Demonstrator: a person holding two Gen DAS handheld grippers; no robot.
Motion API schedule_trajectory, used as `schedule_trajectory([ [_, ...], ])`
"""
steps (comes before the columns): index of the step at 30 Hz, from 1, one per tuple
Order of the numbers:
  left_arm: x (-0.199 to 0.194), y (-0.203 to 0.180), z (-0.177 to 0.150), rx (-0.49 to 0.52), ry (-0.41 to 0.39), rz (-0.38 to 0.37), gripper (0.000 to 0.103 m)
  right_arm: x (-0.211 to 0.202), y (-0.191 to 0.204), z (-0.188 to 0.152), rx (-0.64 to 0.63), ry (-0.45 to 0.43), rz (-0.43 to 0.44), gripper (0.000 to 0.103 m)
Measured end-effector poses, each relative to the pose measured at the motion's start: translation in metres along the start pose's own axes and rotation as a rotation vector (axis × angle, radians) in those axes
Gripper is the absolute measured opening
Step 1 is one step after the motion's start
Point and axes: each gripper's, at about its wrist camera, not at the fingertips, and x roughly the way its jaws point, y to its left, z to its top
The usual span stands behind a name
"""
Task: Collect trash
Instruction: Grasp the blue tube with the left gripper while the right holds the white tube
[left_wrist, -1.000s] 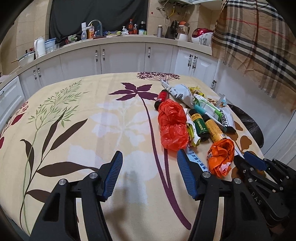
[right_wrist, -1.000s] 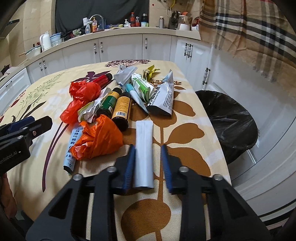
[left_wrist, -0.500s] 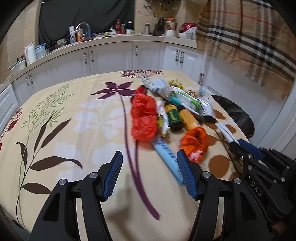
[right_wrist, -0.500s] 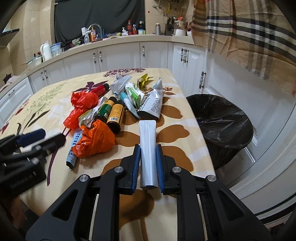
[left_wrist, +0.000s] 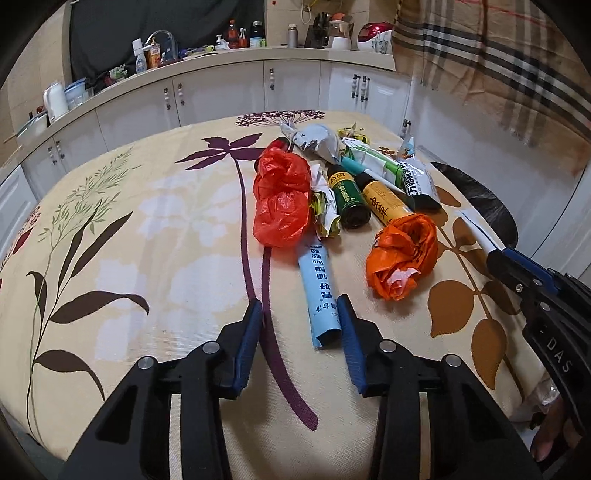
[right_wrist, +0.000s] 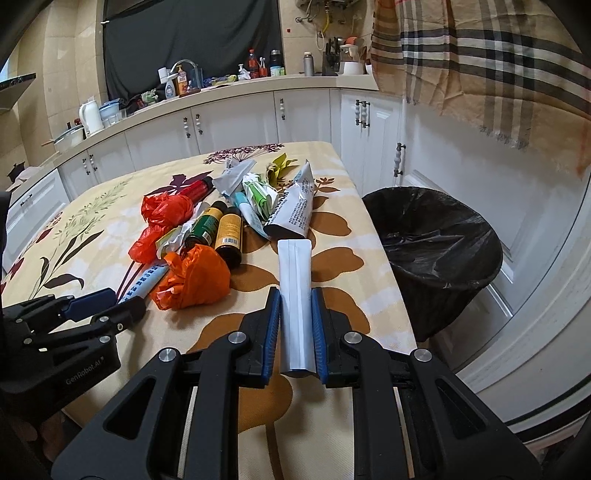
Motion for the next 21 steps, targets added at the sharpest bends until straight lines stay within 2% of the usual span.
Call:
schedule_trajectory([
  [3,0.003,-0.002,0.001,0.011,-0.01,-0.008,0.039,0.001,0.001,0.0,-0.004,0.004,-0.002,0.017],
  [4,0.003,-0.002,0.002,0.013,-0.016,-0.012,0.028,0.002,0.002,0.001,-0.006,0.007,-0.003,0.017],
  [6,0.004,-0.001,0.002,0.025,-0.022,-0.012,0.017,0.004,0.003,0.001,-0.009,0.013,-0.004,0.017],
  [18,-0.009,0.004,-0.007,0.042,-0.038,-0.075,0.008,0.002,0.008,0.004,-0.019,-0.001,-0.001,0.016],
  [21,-0.019,0.007,-0.006,0.036,-0.067,-0.094,0.008,-0.006,0.007,0.007,-0.013,-0.022,-0.002,0.016],
])
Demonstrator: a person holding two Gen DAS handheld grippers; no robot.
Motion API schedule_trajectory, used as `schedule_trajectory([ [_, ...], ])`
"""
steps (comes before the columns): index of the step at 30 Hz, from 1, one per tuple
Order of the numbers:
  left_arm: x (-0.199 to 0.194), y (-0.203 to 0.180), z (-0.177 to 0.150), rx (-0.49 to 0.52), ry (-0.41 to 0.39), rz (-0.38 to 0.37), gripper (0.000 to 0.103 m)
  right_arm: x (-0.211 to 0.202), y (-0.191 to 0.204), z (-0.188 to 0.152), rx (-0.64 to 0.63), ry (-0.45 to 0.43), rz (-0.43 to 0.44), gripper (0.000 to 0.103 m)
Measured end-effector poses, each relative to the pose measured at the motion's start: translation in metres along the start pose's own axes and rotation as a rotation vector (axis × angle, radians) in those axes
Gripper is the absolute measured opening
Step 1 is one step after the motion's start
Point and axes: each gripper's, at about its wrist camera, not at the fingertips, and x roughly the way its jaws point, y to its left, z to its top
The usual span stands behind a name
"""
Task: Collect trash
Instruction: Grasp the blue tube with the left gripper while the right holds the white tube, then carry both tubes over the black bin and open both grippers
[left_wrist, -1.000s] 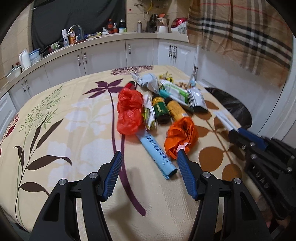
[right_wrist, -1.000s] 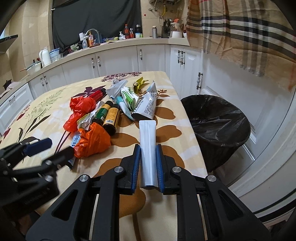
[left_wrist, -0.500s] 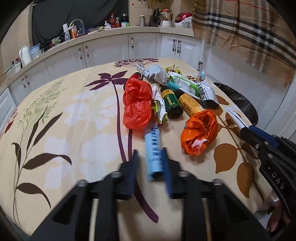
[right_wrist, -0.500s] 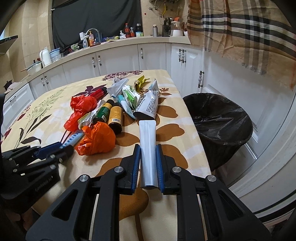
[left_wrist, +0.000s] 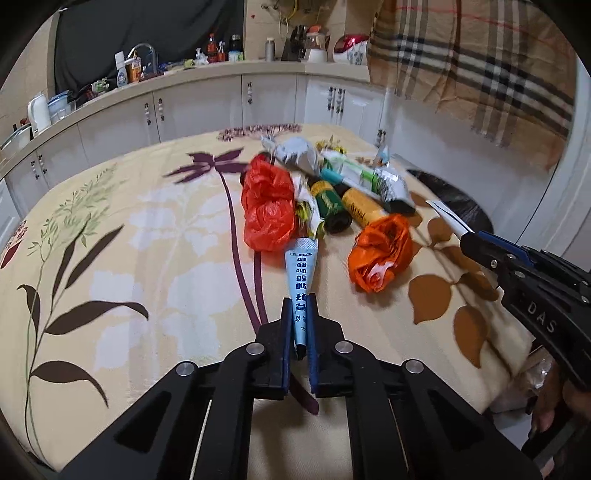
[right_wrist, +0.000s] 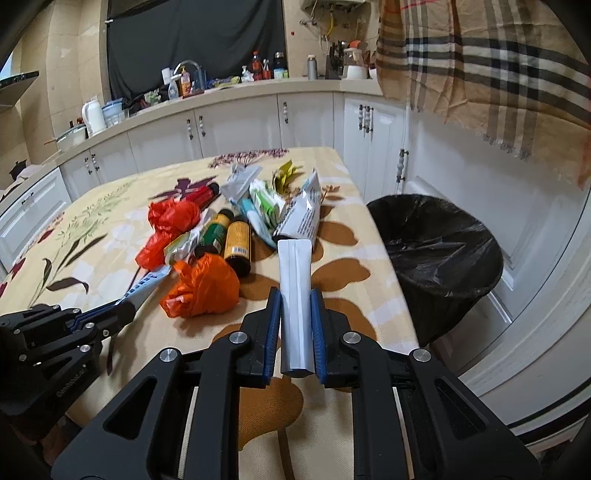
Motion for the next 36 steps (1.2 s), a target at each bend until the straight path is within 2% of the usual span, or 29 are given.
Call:
schedule_trajectory([
  [7,-0.019,0.0,0.012,0.005,-0.057,-0.042,0.007,-0.018,-0.007,0.015,0.011,-0.059,-0.02,0.016],
  [15,-0.022,-0.011,0.037,0.015,-0.111,-0.084,0.007,-0.016,-0.025,0.031,0.028,-0.09,-0.07,0.016],
  [23,0.01,-0.046,0.088,0.052,-0.166,-0.123,0.007,0.004,-0.061,0.056,0.046,-0.115,-0.17,0.016],
  [29,0.044,-0.081,0.125,0.076,-0.148,-0.169,0.007,0.024,-0.095,0.074,0.075,-0.118,-0.234,0.016],
  [32,0.06,-0.104,0.138,0.115,-0.158,-0.164,0.007,0.037,-0.113,0.08,0.091,-0.112,-0.265,0.016],
  [36,0.092,-0.13,0.152,0.146,-0.133,-0.157,0.007,0.054,-0.133,0.087,0.111,-0.104,-0.298,0.016],
])
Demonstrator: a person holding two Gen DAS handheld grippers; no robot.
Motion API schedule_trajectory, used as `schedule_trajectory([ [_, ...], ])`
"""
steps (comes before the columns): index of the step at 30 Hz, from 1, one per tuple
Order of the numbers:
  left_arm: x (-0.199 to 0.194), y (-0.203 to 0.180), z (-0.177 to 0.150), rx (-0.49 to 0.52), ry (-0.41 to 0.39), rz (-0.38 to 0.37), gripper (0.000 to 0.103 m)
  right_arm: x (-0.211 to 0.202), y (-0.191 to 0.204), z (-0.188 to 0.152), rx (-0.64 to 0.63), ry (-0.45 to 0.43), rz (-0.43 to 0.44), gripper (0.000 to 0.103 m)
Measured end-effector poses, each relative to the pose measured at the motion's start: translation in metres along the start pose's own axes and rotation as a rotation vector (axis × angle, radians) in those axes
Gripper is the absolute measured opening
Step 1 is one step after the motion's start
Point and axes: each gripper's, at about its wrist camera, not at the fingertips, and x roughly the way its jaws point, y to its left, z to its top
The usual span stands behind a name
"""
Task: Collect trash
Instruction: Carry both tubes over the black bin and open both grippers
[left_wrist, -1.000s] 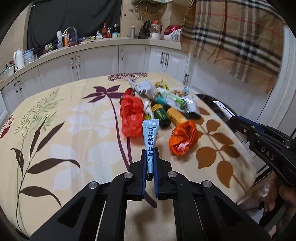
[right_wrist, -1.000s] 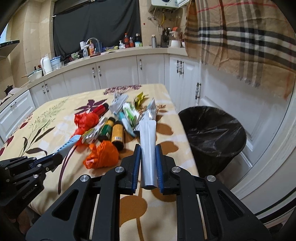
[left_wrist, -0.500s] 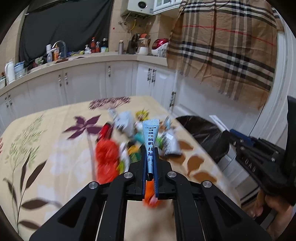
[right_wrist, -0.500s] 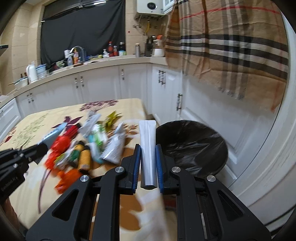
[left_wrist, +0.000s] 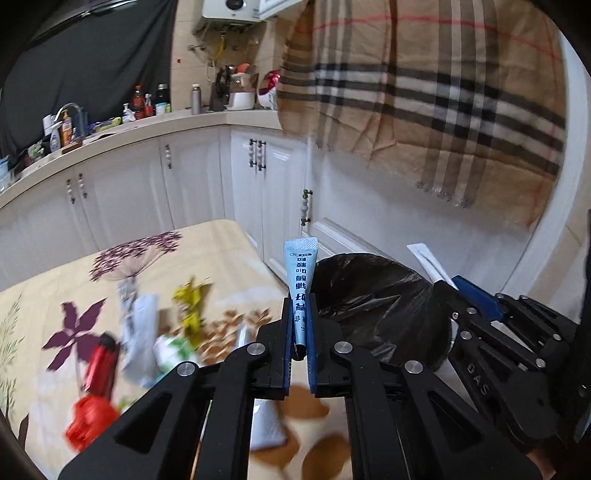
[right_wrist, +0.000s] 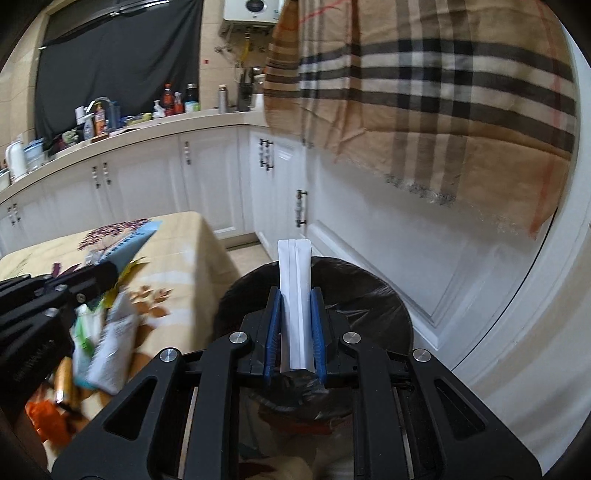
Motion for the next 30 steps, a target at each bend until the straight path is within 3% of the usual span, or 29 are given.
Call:
schedule_trajectory([
  [10,0.064,-0.02,0.016,0.027,0.073,0.037,0.008,0.06,-0.029,0.004,0.051,0.033,-0.066,0.018],
  [13,0.074,-0.022,0.018,0.033,0.087,0.045,0.012,0.077,-0.034,0.001,0.062,0.047,-0.082,0.031],
  [17,0.084,-0.023,0.021,0.03,0.102,0.051,0.031,0.087,-0.038,-0.001,0.083,0.059,-0.094,0.037],
  [30,0.054,-0.007,0.03,-0.009,0.05,0.059,0.053,0.055,-0.027,0.001,0.089,0.041,-0.073,0.044],
])
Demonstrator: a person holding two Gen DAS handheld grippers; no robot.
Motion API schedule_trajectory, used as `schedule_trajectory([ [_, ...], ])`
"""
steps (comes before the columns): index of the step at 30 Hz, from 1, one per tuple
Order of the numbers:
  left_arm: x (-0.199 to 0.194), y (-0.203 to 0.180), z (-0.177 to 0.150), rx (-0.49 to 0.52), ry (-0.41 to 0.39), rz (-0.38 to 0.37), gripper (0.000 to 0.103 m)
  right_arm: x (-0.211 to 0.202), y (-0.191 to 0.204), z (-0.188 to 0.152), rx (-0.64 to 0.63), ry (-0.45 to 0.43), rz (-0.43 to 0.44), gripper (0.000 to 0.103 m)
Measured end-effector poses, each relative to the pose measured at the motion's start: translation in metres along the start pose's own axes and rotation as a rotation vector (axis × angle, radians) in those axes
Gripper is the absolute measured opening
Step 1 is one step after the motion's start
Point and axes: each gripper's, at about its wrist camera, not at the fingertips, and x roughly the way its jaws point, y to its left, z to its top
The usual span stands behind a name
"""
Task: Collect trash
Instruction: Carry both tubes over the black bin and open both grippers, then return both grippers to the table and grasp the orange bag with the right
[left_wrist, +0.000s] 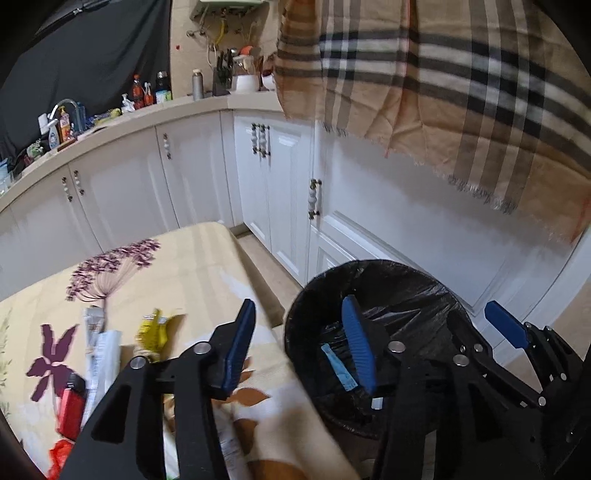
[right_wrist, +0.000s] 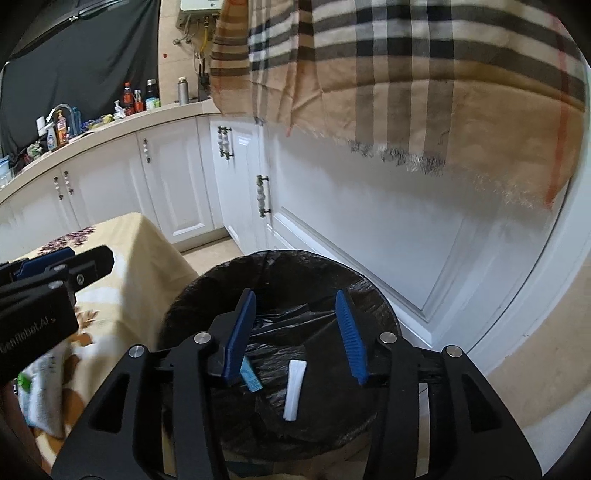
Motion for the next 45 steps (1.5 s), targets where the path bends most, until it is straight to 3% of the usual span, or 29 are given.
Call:
schedule_trajectory([
  [9,-0.061,0.05,-0.02,-0.048,-0.049,0.083,0.066,-0.057,0.033,-0.013,-0.037,-0.018,0.081,0.053],
  [20,-0.126,0.116,-0.078,-0.087,-0.057,0.242,0.069,-0.11,0.091,-0.049,-0.128,0.0,0.199,0.06],
  [27,-0.145,0.151,-0.114,-0.124,-0.027,0.312,0.069,-0.135,0.132,-0.071,-0.196,0.013,0.278,0.062],
  [36,-0.163,0.183,-0.142,-0.16,-0.017,0.391,0.069,-0.149,0.174,-0.092,-0.277,0.038,0.357,0.073],
  [45,-0.162,0.195,-0.155,-0.192,0.002,0.382,0.069,-0.141,0.187,-0.113,-0.318,0.113,0.344,0.073],
])
